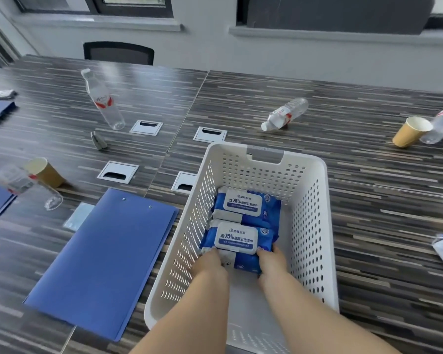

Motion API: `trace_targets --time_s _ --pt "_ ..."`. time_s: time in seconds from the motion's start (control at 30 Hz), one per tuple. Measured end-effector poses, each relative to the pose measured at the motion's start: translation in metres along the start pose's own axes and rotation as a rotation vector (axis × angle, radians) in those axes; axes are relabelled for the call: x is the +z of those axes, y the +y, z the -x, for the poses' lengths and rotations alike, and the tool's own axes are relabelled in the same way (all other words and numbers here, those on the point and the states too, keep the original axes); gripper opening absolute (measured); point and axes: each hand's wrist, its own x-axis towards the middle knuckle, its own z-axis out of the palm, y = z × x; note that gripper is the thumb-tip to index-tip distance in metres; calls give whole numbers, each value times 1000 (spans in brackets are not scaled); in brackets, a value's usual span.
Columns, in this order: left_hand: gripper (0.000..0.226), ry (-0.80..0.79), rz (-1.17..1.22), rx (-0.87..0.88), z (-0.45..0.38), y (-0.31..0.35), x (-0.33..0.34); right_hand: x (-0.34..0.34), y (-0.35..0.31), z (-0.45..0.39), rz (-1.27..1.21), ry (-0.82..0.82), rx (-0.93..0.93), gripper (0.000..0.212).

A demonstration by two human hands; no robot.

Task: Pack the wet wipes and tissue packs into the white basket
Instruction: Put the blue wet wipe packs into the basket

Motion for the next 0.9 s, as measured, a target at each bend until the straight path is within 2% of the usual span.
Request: trace_targets --time_s 0.03,0.13,0.2,0.27,0.37,0.4,0.43,0.5,0.57,0.63,0.73,0.9 --pt "41 47 -210 88 3 -1 -3 0 -3 1 42 5 -3 28" --pt "27 -65 -27 149 11 3 -1 -3 -13 5 112 53 -20 19" --pt "16 -107 89 126 10 6 2 -4 -26 13 139 102 -91 19" --pt "18 -208 77 192 19 6 6 -7 -42 27 173 102 -209 21" --pt "40 -224 83 334 49 10 4 -11 -67 56 108 -29 -305 42" --pt "43 -233 54 378 66 10 3 -14 -76 64 71 -81 -327 43" --pt "42 -241 24 421 74 10 2 -12 -81 72 54 -129 -336 42" --pt "40 -366 -17 520 95 6 8 -22 -94 93 1 -253 -384 34" --pt "37 -509 29 543 113 4 16 -32 -107 109 -36 -377 -435 25" --pt "32 -589 77 559 132 -4 27 -54 -118 120 -2 -422 -534 23" --pt "24 -694 62 593 164 -24 50 -95 -132 126 4 -408 -636 23" --pt "21 -751 -49 620 196 -73 98 -183 -139 108 -84 -305 -640 22"
